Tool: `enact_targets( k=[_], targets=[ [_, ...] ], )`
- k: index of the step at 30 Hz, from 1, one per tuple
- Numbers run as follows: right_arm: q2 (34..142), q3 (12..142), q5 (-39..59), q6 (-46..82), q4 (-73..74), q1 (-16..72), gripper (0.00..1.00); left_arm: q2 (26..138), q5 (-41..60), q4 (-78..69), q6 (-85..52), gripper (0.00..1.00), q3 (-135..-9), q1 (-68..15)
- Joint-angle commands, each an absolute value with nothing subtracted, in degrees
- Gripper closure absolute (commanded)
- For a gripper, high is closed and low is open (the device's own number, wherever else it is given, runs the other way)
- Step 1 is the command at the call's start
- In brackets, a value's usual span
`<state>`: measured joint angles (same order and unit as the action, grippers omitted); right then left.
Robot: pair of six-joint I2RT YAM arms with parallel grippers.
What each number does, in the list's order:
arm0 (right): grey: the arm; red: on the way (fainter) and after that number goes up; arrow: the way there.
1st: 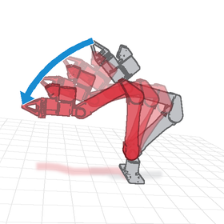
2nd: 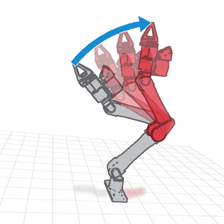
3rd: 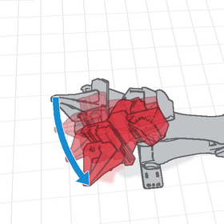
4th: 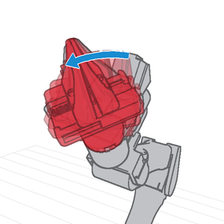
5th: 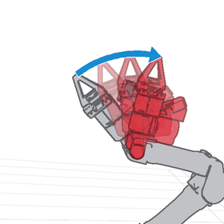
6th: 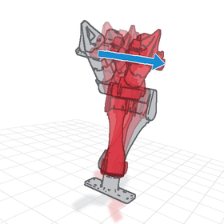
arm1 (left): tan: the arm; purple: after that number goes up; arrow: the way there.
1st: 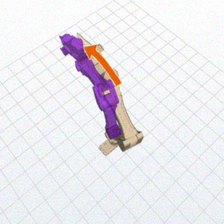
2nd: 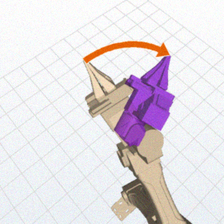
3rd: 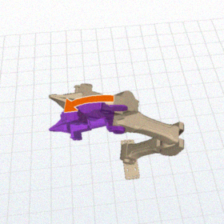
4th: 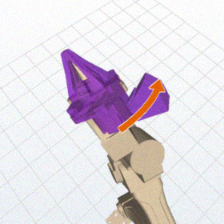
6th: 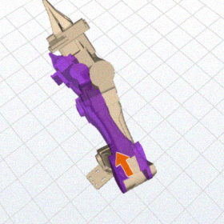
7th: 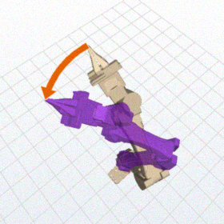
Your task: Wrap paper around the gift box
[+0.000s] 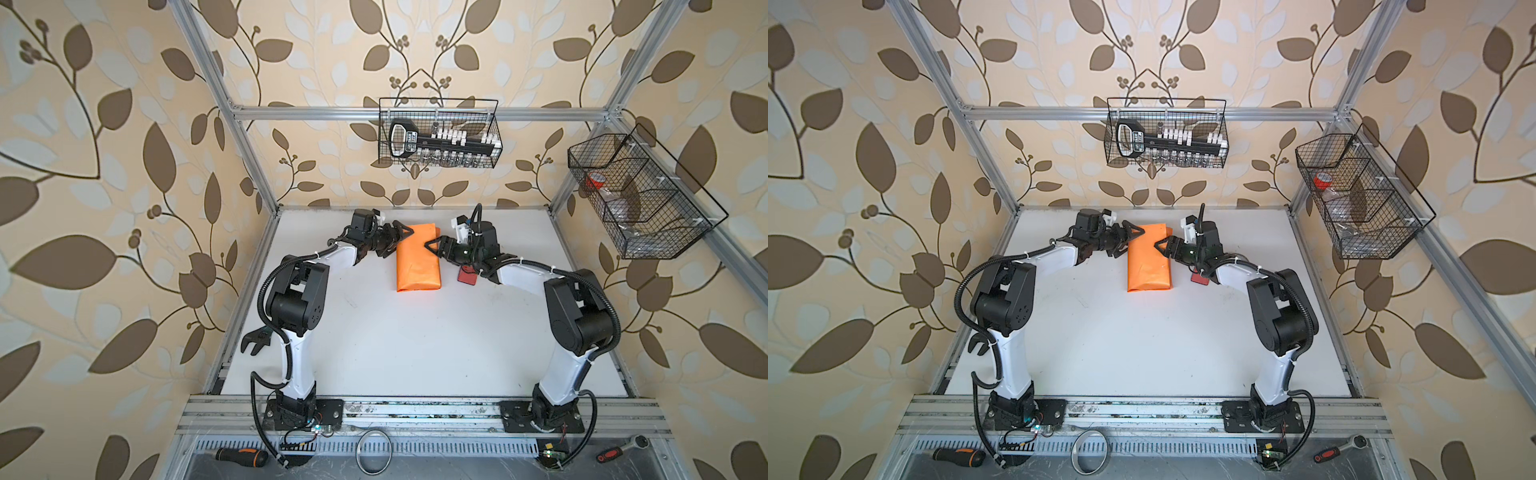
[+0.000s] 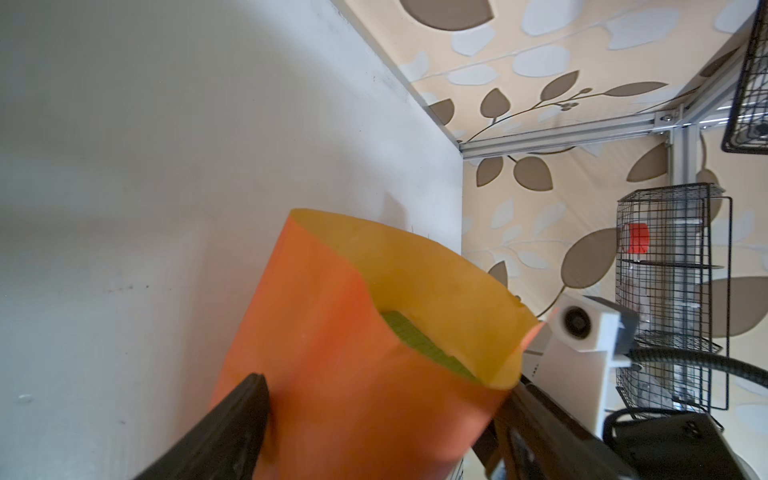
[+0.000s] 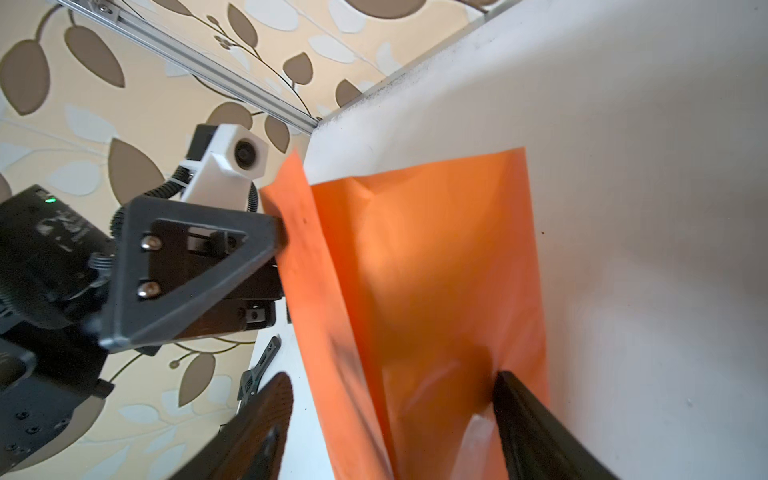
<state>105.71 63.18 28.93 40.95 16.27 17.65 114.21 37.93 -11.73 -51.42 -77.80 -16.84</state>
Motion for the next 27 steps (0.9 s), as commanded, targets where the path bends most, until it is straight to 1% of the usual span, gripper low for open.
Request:
enact_targets(
  k=[1,6,11,15,21,24,27],
  targets=[
    [102.5,61.5,30.5,42.2,20.2,19.0,0.23,109.0,43.5,-16.9,-53.3,0.14,-76.2,-18.8],
    [99.3,58.1,29.5,43.3,22.2,19.9,0.24,105.8,42.6,-16.3,-52.4,0.17,-72.8,-19.9],
    [95.1,54.0,27.8,43.8,23.4,21.1,0.25,100.9,40.5,-13.1,-49.4,0.16,-68.7,-21.0],
    [91.7,49.5,26.3,44.6,25.4,22.0,0.25,97.2,38.6,-11.4,-46.0,0.14,-65.0,-22.4],
    [85.8,42.7,21.9,43.3,24.7,24.4,0.26,92.2,37.7,-12.7,-45.7,0.12,-57.9,-23.6],
    [82.6,39.7,17.8,41.9,22.8,25.1,0.26,89.7,37.0,-11.2,-45.0,0.10,-56.7,-23.6],
    [79.5,37.4,13.7,40.2,20.9,25.7,0.26,86.8,33.5,-7.6,-43.4,0.05,-55.8,-23.5]
  ],
)
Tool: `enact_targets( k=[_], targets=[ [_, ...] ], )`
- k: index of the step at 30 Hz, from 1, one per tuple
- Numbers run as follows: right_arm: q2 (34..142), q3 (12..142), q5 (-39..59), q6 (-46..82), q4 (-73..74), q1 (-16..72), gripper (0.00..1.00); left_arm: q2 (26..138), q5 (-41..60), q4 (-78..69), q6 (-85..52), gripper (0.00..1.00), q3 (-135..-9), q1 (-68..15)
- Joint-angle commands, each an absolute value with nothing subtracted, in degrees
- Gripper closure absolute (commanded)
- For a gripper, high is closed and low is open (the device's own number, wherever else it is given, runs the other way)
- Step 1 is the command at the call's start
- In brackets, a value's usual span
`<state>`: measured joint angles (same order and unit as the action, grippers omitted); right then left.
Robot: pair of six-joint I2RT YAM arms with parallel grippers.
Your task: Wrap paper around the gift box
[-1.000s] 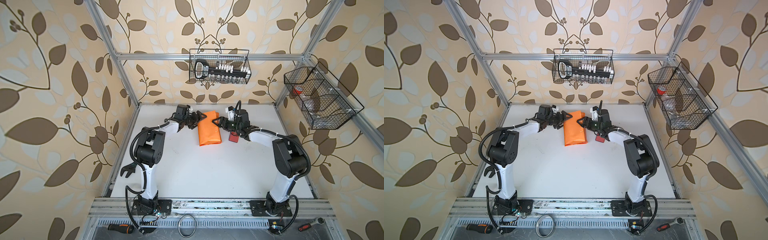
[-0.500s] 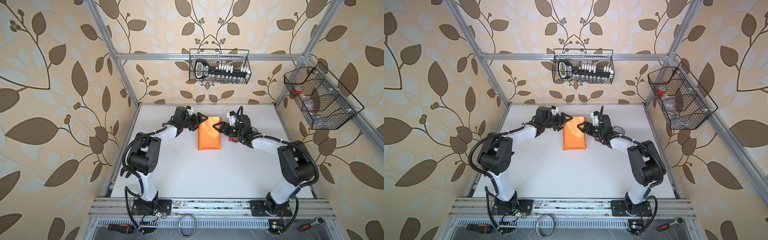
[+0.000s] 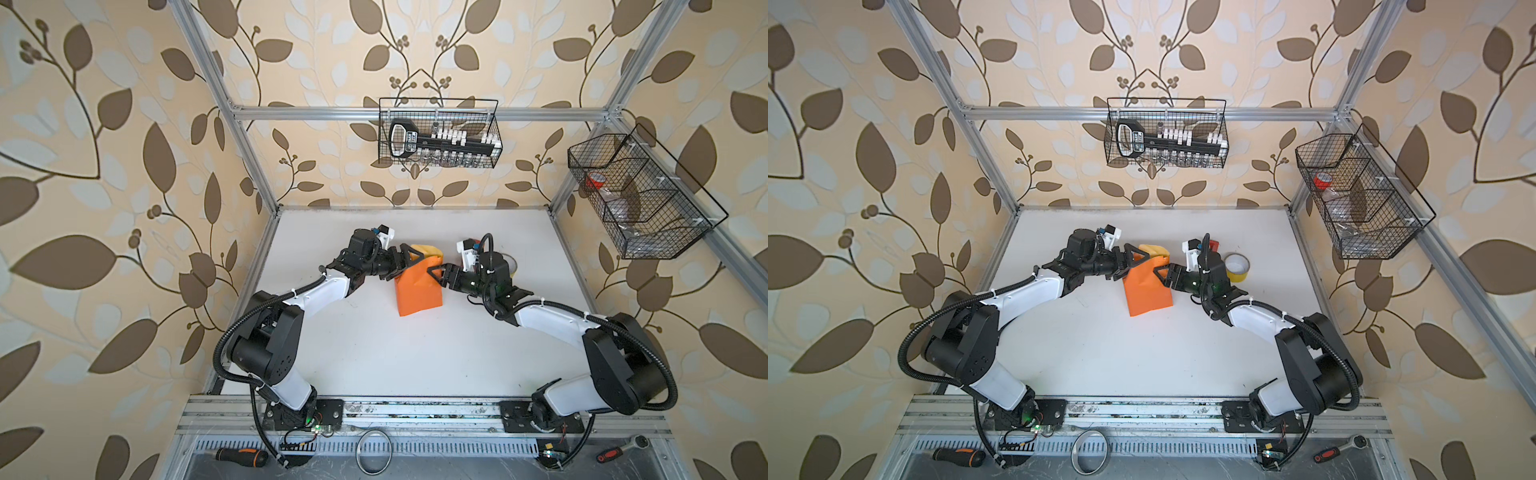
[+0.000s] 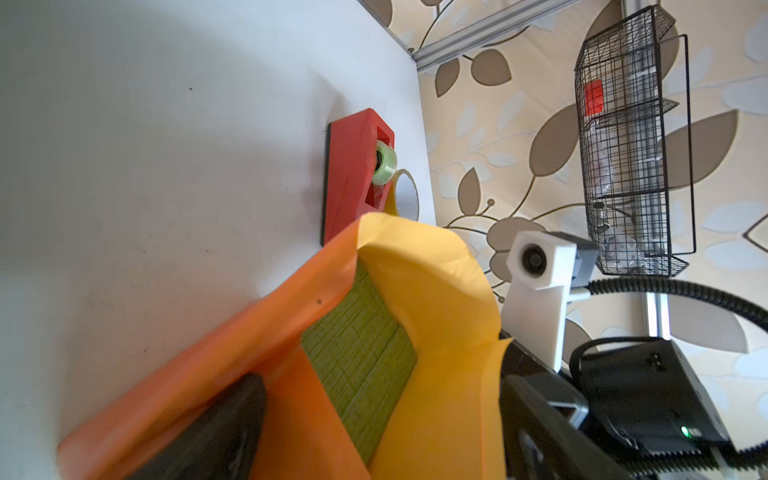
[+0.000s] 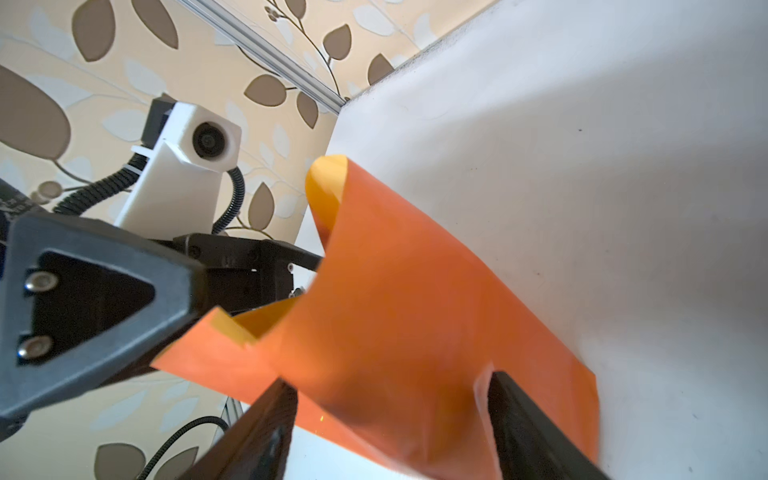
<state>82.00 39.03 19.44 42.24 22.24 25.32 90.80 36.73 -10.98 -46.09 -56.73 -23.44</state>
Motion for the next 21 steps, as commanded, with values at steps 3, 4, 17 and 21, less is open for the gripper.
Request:
enact_targets(
  k=[3,4,17,21],
  targets=[
    [78.6,36.0,13.2,39.8,21.1,25.8,0.26,83.1,28.3,-5.3,-41.9,0.02,-53.8,-23.4],
    [78.7,35.9,13.4,39.6,21.2,25.8,0.26,81.1,26.8,-4.6,-41.2,0.01,-53.0,-23.4],
    [78.3,35.9,19.9,34.6,24.7,25.8,0.15,73.3,23.7,-2.3,-39.0,0.01,-49.4,-22.1],
    [78.7,38.5,20.0,29.5,18.8,25.3,0.09,67.3,20.6,-3.3,-39.3,0.01,-43.1,-24.2]
  ],
)
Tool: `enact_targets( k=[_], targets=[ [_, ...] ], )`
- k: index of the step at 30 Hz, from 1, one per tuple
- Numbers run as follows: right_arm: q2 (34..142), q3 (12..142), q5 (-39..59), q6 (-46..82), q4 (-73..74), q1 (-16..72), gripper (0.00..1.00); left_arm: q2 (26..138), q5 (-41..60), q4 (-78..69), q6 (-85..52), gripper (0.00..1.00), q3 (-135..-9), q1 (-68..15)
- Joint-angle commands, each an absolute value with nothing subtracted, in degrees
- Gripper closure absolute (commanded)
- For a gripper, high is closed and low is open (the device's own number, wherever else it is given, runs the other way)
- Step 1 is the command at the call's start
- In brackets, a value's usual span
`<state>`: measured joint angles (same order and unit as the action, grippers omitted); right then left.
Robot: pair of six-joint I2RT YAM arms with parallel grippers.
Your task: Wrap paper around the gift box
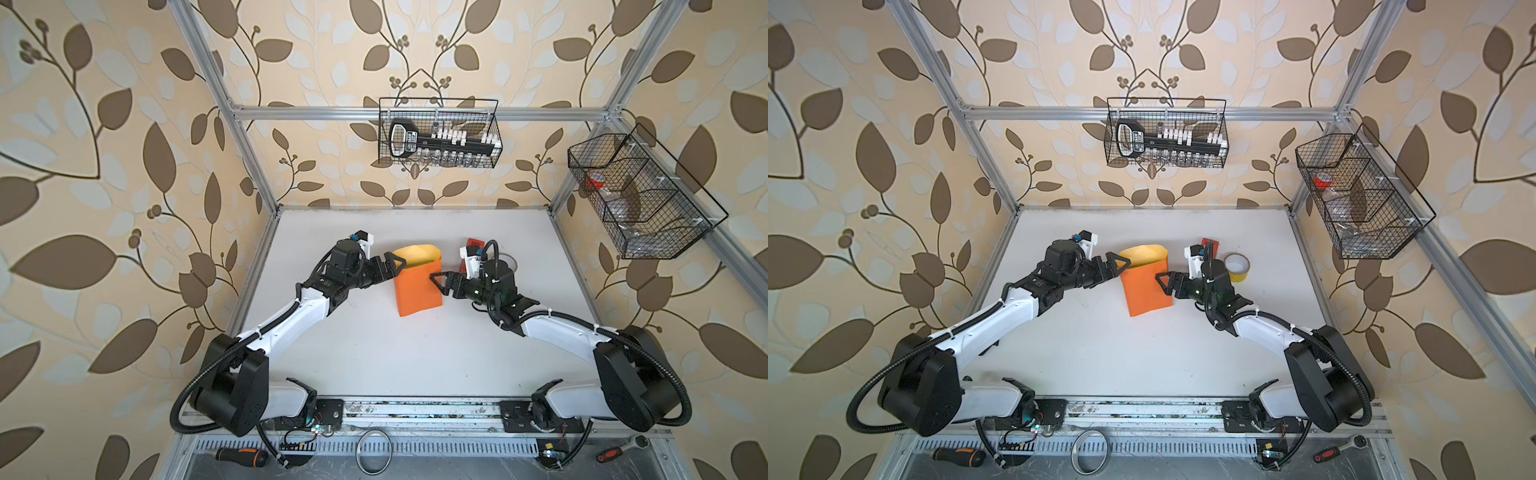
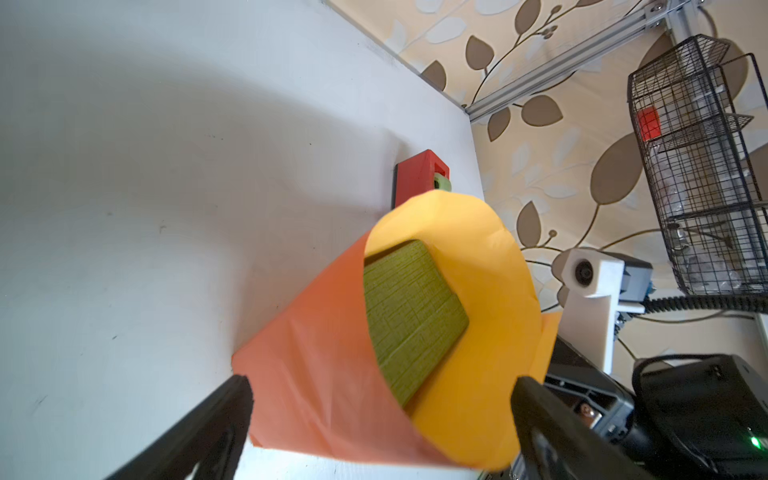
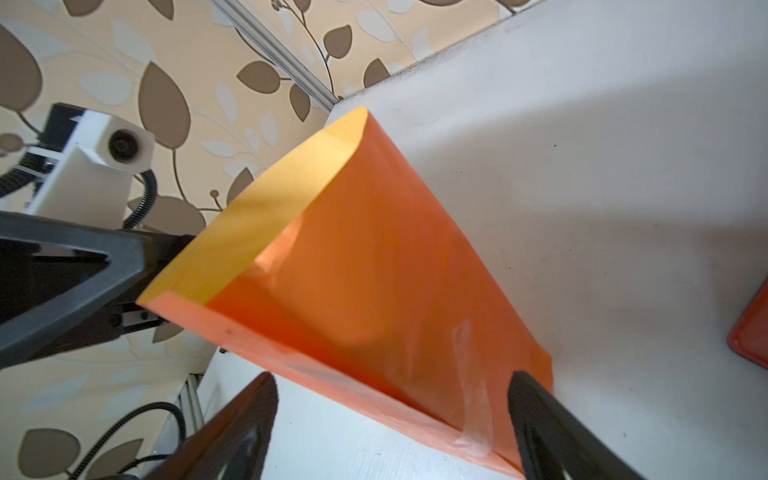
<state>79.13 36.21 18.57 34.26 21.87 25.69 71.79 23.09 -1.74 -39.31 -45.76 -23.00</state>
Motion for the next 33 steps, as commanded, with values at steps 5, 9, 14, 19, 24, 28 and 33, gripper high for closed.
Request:
enact_targets(
  k=[5,9,14,19,24,28,33],
  targets=[
    [81.4,41.8,22.1,29.8,19.6,25.2,0.09,70.6,19.8,-4.8,-38.5,0.01,-42.2,-27.1],
    [83.7,45.0,22.1,29.1,18.3,25.6,0.09,75.2,19.6,-5.0,-37.5,0.01,-45.8,-28.2],
    [86.4,47.7,21.3,28.7,17.9,25.7,0.11,79.8,18.1,-6.3,-38.0,0.01,-48.5,-28.2],
    [88.8,49.0,19.6,28.0,16.4,25.7,0.15,81.8,17.9,-7.0,-38.6,0.01,-50.1,-28.1],
    [89.2,47.8,17.8,27.9,15.5,25.8,0.20,83.9,15.3,-4.9,-39.2,0.01,-51.9,-28.1],
    [89.4,47.3,16.9,28.1,14.1,26.1,0.23,85.7,14.2,-4.0,-39.6,0.02,-52.9,-28.1],
    [88.1,46.5,15.8,28.9,12.9,26.3,0.24,87.5,13.9,-3.0,-38.6,0.08,-52.4,-28.1]
  ],
)
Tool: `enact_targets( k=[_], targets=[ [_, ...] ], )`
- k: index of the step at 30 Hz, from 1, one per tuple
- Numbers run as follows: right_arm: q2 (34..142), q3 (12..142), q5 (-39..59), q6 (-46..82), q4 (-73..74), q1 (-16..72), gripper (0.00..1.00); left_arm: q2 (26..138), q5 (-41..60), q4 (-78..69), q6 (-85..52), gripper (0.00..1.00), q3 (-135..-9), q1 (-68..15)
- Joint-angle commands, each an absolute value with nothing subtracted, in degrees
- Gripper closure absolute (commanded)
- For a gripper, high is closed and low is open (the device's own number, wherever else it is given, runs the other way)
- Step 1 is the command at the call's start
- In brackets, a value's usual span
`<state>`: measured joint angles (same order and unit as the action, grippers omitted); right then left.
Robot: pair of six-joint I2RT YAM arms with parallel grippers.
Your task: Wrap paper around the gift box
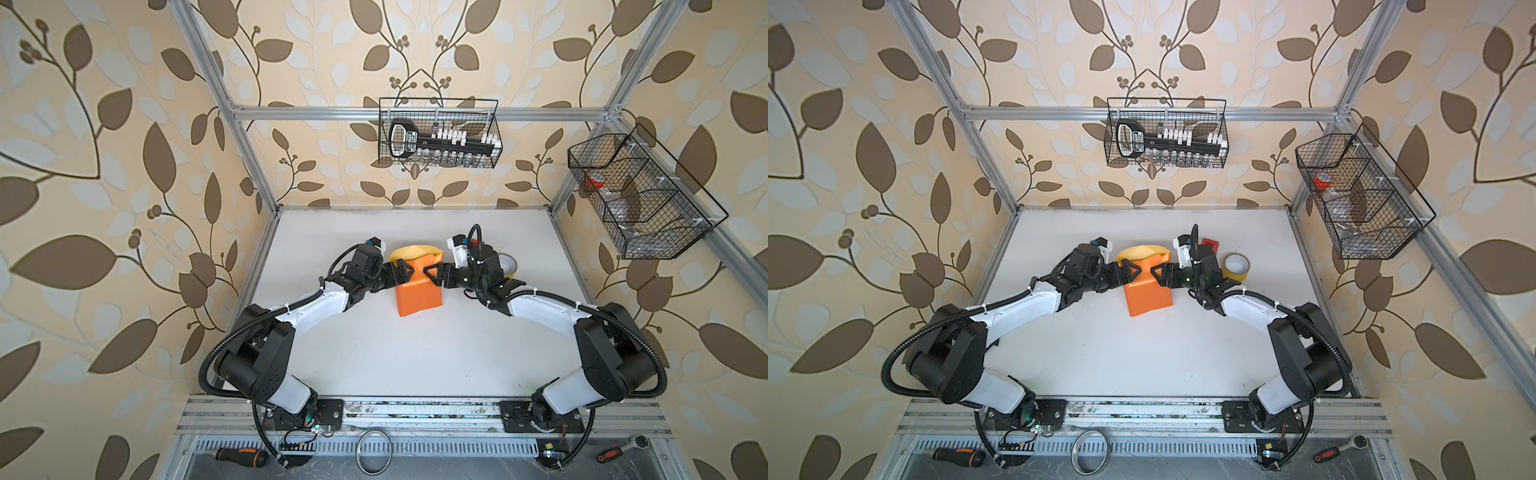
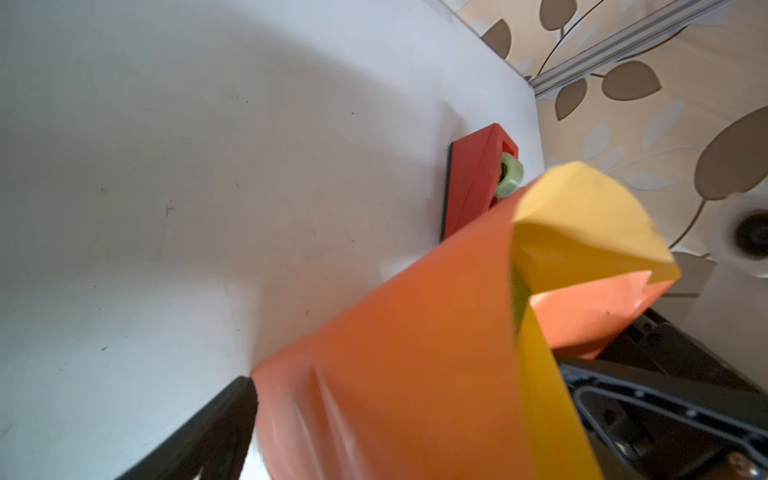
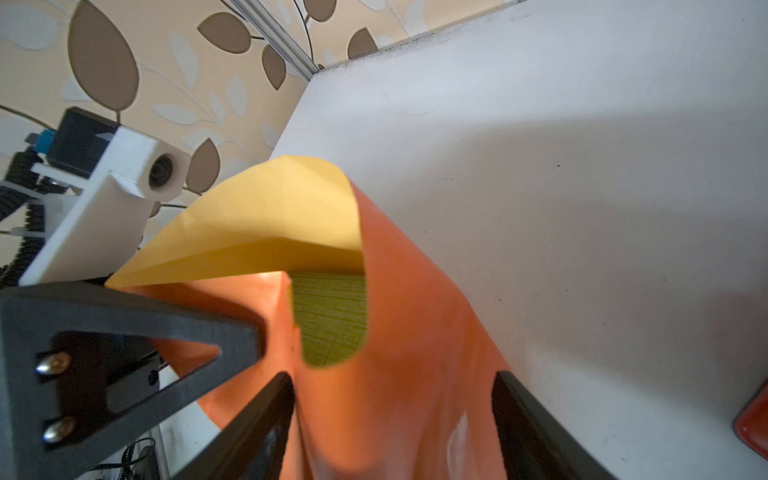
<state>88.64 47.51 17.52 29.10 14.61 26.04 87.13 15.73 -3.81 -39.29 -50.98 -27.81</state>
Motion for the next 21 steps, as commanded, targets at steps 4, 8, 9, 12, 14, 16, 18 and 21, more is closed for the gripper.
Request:
enact_targets(
  k=[4,8,9,12,14,16,18,21],
  targets=[
    [88.0,47.9,15.1,29.4,12.6,26.5,0.23,88.6,13.4,-2.7,-37.6,0.13,-51.6,-28.1],
    [89.9,50.4,13.1,28.3,10.9,26.7,0.21,89.1,14.0,-2.9,-37.0,0.14,-51.0,-28.3],
    [90.4,50.7,12.4,27.9,10.3,26.8,0.22,89.1,14.2,-3.1,-36.9,0.14,-50.8,-28.3],
    [91.2,50.1,8.6,26.6,7.6,26.8,0.25,88.3,13.8,-2.7,-36.5,0.12,-51.1,-28.3],
    [90.1,47.8,5.9,26.1,7.0,27.1,0.28,86.8,10.9,-0.4,-35.0,0.10,-52.0,-28.3],
    [88.7,45.6,4.5,25.8,7.1,27.7,0.30,85.7,7.3,1.8,-33.2,0.11,-52.9,-28.3],
    [87.2,43.9,3.3,25.8,7.0,28.7,0.32,85.6,5.4,3.4,-31.7,0.14,-53.8,-28.3],
    [84.4,41.4,1.3,26.5,7.0,29.9,0.35,87.0,4.5,5.1,-30.2,0.22,-54.7,-29.6]
  ],
)
